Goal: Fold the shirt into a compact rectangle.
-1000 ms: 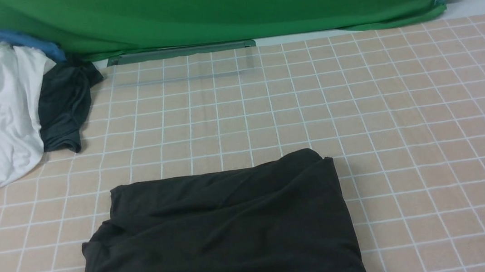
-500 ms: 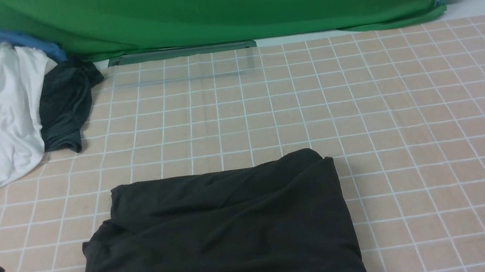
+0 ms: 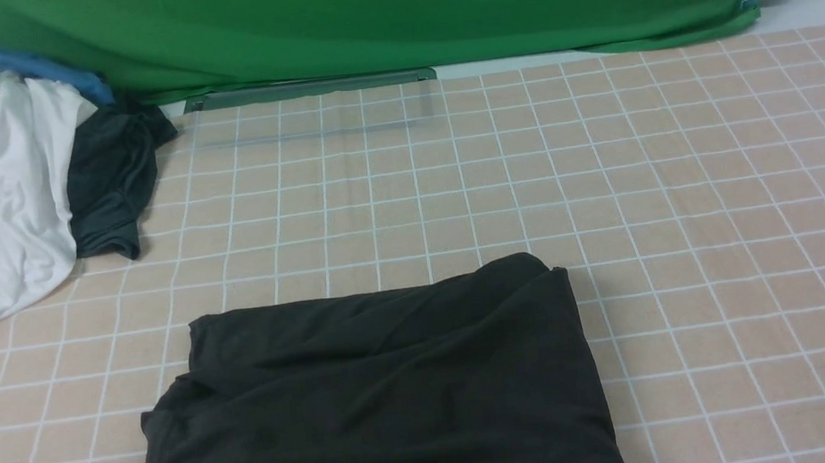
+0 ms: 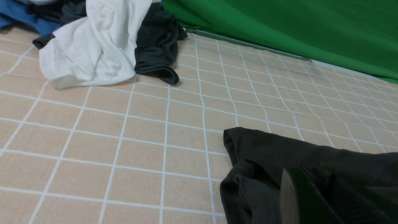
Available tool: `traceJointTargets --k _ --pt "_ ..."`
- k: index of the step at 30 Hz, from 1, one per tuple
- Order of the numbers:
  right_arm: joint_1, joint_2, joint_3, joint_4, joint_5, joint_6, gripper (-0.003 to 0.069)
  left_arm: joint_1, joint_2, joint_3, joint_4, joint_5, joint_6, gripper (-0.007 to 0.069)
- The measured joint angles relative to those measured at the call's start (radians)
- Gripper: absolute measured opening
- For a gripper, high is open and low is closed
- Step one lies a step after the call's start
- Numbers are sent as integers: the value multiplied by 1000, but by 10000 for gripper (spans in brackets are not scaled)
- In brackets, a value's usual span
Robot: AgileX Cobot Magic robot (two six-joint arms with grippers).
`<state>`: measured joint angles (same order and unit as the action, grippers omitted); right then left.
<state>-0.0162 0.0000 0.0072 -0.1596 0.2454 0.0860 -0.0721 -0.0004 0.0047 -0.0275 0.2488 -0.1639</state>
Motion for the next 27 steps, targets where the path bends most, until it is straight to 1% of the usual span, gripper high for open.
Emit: traceJointTargets --k 6,27 --pt "0 0 0 0 0 0 238 85 0 0 -4 0 -4 18" --pt "0 0 0 0 0 0 241 90 0 0 -4 0 -4 18"
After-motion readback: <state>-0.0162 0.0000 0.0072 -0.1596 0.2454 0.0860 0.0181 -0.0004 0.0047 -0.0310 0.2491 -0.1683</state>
